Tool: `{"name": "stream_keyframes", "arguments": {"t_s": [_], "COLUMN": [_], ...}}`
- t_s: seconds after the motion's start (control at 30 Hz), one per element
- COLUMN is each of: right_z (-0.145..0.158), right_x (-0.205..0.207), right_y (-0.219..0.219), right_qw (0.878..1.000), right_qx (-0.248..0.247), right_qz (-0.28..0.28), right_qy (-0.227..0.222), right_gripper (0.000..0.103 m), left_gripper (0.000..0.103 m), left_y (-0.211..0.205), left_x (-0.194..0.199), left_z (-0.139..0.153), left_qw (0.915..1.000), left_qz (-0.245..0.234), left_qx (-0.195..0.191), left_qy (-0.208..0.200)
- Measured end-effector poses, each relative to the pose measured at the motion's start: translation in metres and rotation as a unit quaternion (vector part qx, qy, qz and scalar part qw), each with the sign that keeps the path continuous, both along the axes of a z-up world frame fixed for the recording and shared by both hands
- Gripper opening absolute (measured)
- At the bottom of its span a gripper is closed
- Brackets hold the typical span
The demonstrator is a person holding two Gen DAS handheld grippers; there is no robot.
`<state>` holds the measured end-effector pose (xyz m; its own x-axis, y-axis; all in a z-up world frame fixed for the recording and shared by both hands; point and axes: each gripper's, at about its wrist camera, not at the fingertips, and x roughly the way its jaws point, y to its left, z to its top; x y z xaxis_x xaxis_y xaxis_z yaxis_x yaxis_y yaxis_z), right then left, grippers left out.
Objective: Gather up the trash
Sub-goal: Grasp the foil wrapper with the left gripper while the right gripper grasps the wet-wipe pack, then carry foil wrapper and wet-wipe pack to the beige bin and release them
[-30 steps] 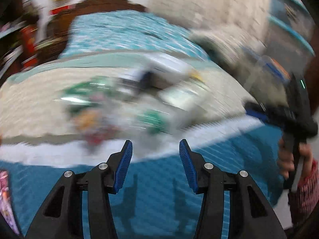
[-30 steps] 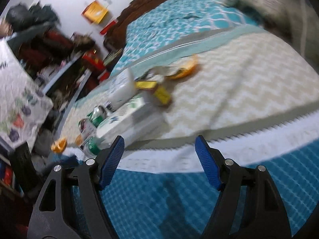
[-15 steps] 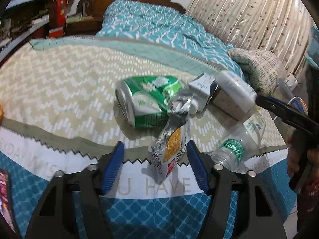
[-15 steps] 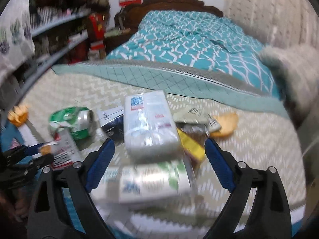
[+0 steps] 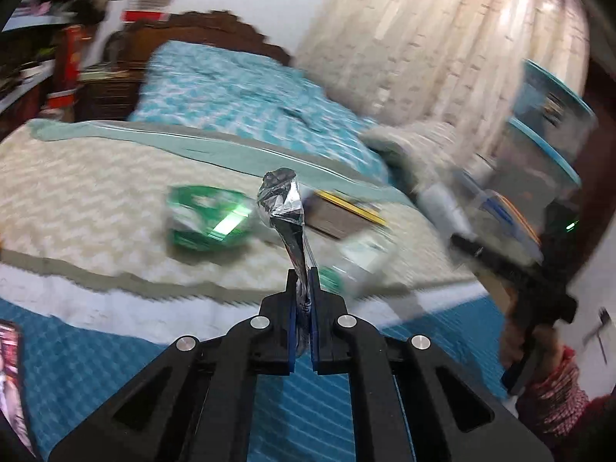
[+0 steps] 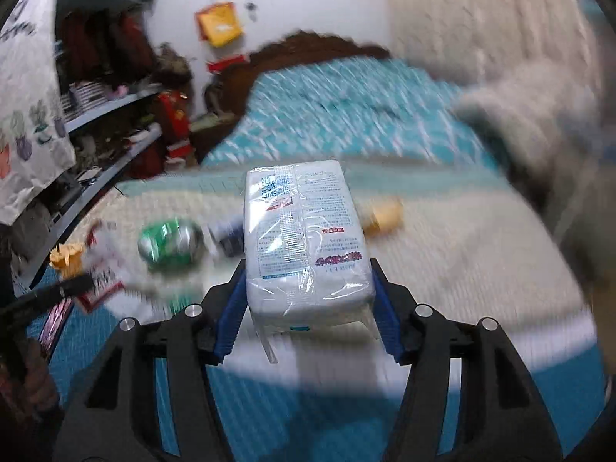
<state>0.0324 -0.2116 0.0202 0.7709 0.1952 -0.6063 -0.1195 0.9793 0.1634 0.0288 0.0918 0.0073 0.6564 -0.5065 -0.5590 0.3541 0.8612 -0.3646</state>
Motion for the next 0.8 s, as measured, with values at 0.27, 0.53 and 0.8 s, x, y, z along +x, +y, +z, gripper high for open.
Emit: {"name": "stream_keyframes", "arguments": {"t_s": [0.27, 0.53, 0.8], "right_z": [-0.061, -0.068, -0.071], "right_x": [-0.056, -0.075, -0.068], "right_y": [-0.016, -0.016, -0.077], "right_qw": [0.994, 0.991, 0.964], "right_qx": [0.008, 0.09, 0.241], "right_qz": [-0.044, 0.004, -0.028], "right_qy": [0.098, 0.099, 0.109], "right_gripper": [0.063, 0.086, 0.058], "left_gripper": [0.005, 0.005, 0.005], "left_y": [-0.082, -0.098, -0.093], "left_x": [-0.009, -0.009, -0.01], "left_z": [-0.048, -0.078, -0.08], "left_qw": [0.9915, 0.987, 0.9865], "left_qz": [-0.102, -0.103, -0.103], "left_qx": [0.014, 0.033, 0.024], "left_qy": [0.08, 0.12, 0.125]}}
